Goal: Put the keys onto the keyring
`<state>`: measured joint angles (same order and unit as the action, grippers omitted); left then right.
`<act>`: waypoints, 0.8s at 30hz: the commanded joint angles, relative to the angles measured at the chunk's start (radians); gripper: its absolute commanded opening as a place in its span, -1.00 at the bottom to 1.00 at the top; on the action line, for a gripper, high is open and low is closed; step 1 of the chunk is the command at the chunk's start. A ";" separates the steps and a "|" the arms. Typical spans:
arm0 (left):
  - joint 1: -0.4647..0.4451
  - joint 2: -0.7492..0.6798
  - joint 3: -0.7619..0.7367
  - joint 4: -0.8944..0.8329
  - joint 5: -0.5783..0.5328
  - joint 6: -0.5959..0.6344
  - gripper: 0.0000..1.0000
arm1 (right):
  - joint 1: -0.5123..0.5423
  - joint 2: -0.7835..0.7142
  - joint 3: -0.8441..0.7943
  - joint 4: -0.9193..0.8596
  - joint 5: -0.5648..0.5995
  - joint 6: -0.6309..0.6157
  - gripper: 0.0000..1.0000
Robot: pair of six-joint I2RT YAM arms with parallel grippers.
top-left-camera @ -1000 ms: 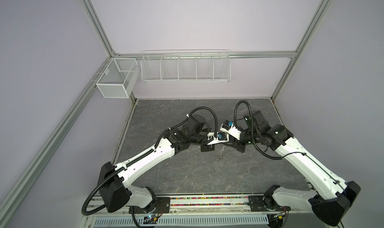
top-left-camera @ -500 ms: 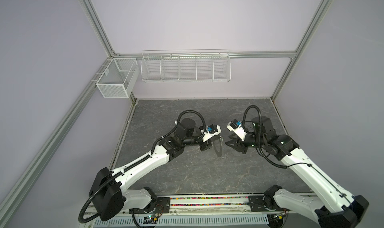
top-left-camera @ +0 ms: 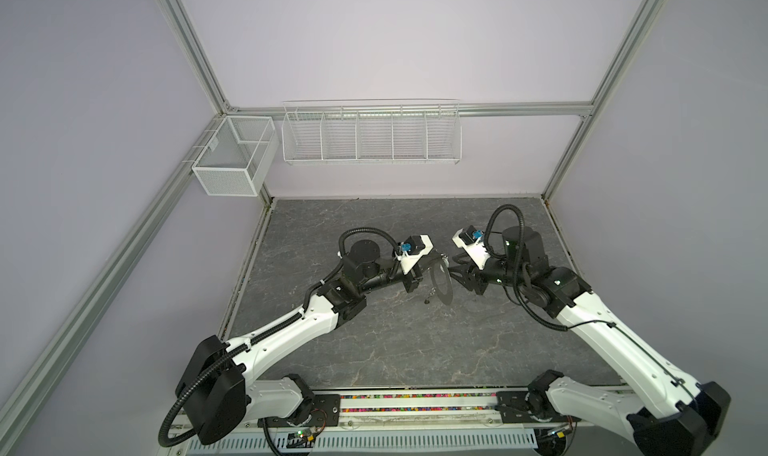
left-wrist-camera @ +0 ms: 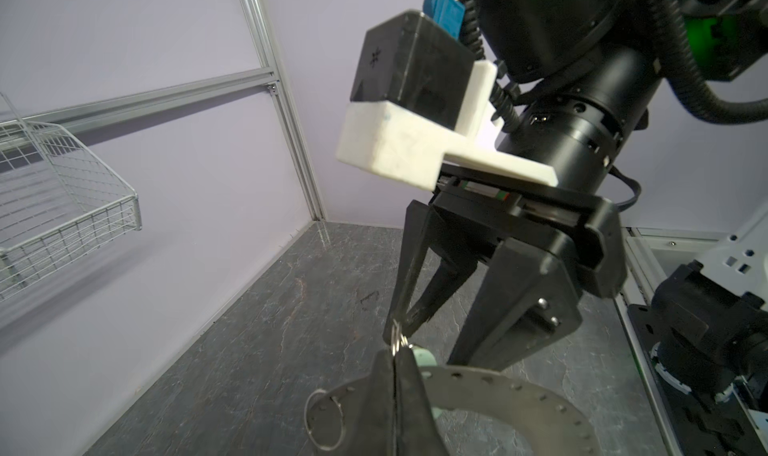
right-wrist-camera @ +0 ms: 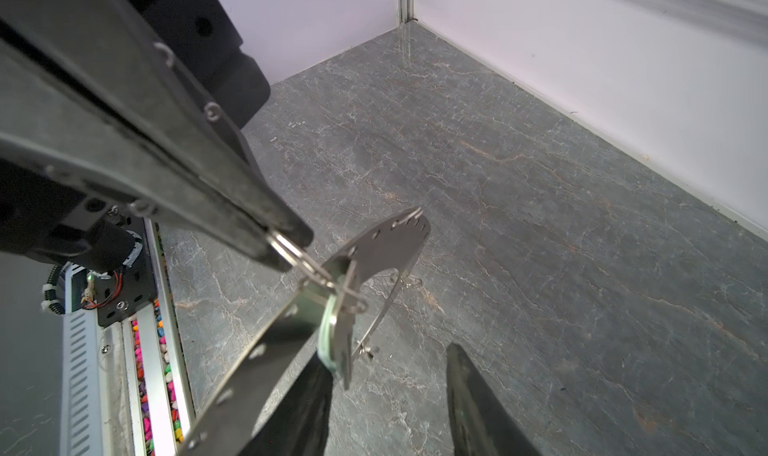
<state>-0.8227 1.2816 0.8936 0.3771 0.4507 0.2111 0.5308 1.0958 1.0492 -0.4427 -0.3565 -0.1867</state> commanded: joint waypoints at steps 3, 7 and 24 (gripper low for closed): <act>0.010 0.004 -0.010 0.147 -0.018 -0.067 -1.00 | -0.004 -0.009 0.035 0.073 -0.004 0.004 -0.10; 0.010 0.017 -0.007 0.183 -0.024 -0.076 -1.00 | -0.004 -0.020 0.035 0.117 0.022 0.005 -0.14; 0.011 0.101 -0.030 0.447 -0.072 -0.168 -1.00 | -0.003 0.008 0.080 0.126 0.051 -0.032 -0.50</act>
<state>-0.8162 1.3663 0.8707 0.7029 0.4046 0.0895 0.5308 1.0950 1.1034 -0.3176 -0.3107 -0.1967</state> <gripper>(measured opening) 0.049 0.265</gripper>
